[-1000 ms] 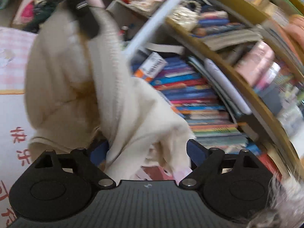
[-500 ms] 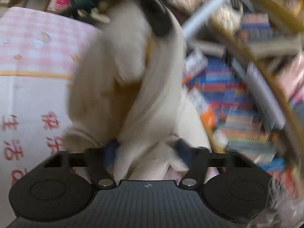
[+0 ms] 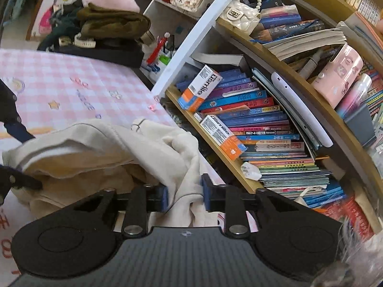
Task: Fold clothes
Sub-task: 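Lift the shirt with both grippers and shake it open in the air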
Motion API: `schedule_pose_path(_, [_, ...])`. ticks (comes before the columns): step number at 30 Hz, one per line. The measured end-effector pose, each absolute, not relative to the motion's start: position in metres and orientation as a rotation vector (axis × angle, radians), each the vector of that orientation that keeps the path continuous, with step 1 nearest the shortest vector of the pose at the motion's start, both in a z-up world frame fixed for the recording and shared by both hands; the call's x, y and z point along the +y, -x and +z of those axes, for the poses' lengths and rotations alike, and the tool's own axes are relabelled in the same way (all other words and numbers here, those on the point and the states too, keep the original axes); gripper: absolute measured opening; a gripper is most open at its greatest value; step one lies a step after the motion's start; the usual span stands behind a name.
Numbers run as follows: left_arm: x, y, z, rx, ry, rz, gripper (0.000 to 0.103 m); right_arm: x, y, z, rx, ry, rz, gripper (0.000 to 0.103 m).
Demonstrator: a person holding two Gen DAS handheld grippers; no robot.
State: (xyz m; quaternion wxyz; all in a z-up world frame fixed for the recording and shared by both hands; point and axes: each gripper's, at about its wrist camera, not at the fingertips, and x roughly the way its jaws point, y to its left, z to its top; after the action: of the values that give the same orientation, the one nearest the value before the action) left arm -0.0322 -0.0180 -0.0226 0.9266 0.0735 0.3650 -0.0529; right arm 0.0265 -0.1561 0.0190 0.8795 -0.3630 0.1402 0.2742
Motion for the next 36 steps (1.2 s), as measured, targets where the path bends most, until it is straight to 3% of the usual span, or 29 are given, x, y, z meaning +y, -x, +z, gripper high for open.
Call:
schedule_pose_path(2, [-0.013, 0.036, -0.025, 0.751, -0.126, -0.113, 0.044, -0.155, -0.024, 0.012, 0.272, 0.791, 0.563, 0.033])
schedule_pose_path(3, [-0.011, 0.038, -0.026, 0.753, -0.116, -0.113, 0.036, -0.154, -0.021, 0.009, 0.251, 0.816, 0.566, 0.035])
schedule_pose_path(4, [-0.009, 0.039, -0.026, 0.76, -0.106, -0.112, 0.021, -0.153, -0.017, 0.006, 0.226, 0.841, 0.573, 0.035])
schedule_pose_path(5, [-0.006, 0.04, -0.026, 0.763, -0.092, -0.11, 0.018, -0.152, -0.012, 0.003, 0.198, 0.867, 0.587, 0.035])
schedule_pose_path(6, [-0.003, 0.04, -0.024, 0.761, -0.072, -0.106, 0.014, -0.151, -0.009, 0.002, 0.18, 0.886, 0.602, 0.031])
schedule_pose_path(7, [0.001, 0.04, -0.021, 0.75, -0.058, -0.099, 0.011, -0.151, -0.006, 0.001, 0.167, 0.895, 0.615, 0.017])
schedule_pose_path(8, [0.005, 0.041, -0.015, 0.721, -0.057, -0.084, 0.009, -0.152, -0.006, 0.004, 0.173, 0.877, 0.622, 0.017])
schedule_pose_path(15, [0.032, 0.049, 0.101, 0.299, -0.059, 0.043, 0.008, -0.166, -0.011, 0.068, 0.09, 0.712, 0.565, 0.012])
schedule_pose_path(25, [0.016, 0.111, 0.29, -0.468, -0.155, -0.027, 0.007, -0.213, 0.064, 0.228, -0.347, 0.482, 0.474, 0.011])
schedule_pose_path(27, [0.019, 0.115, 0.311, -0.542, -0.135, -0.073, 0.007, -0.216, 0.043, 0.221, -0.25, 0.437, 0.482, 0.011])
schedule_pose_path(36, [0.021, -0.045, 0.261, -0.069, -0.187, -0.155, 0.01, -0.229, -0.053, 0.19, 0.182, 0.227, 0.505, 0.011])
